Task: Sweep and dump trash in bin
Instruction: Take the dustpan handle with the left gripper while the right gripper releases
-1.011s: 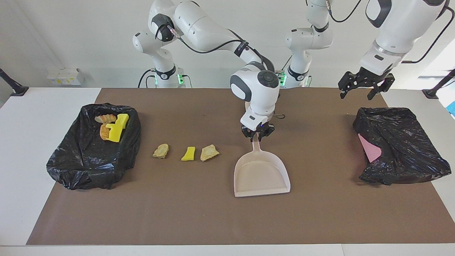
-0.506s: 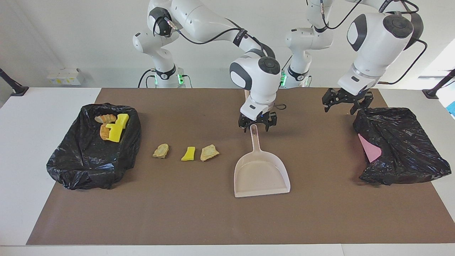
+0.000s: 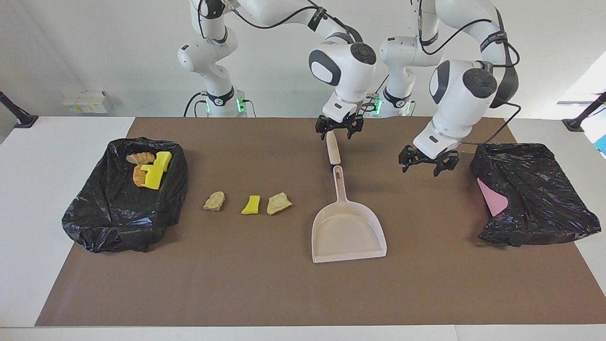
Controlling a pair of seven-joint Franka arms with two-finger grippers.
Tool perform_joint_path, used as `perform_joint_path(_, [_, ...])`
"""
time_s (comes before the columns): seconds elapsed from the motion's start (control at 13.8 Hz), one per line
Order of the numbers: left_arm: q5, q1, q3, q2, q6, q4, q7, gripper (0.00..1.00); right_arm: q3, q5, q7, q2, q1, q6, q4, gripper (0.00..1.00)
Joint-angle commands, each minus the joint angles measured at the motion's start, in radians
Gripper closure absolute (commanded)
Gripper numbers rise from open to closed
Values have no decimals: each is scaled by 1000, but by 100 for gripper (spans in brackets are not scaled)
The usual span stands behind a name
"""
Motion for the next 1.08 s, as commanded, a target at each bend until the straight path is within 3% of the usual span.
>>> perform_joint_path(0.0, [-4,-86,13,69,-1,89,-56,0,-4,49,98,-166,58,176,-288,0])
perform_joint_path(0.14, [5,-135,12,108,17,101,-168,0,-4,55,109,-196,101,245,-373,0])
perform_joint_path(0.65, [-6,-295,12,223,84,163,-404,0,-1,141,93,-187,135,333,-442,0])
perform_joint_path(0.72, [-7,-299,10,229,97,152,-414,0,-1,141,86,-187,135,333,-442,4])
perform_joint_path(0.79, [-10,-307,10,232,94,149,-414,0,-1,141,85,-187,135,332,-442,14])
perform_joint_path(1.01, [-35,-310,10,241,89,124,-415,4,0,141,86,-190,141,324,-444,63])
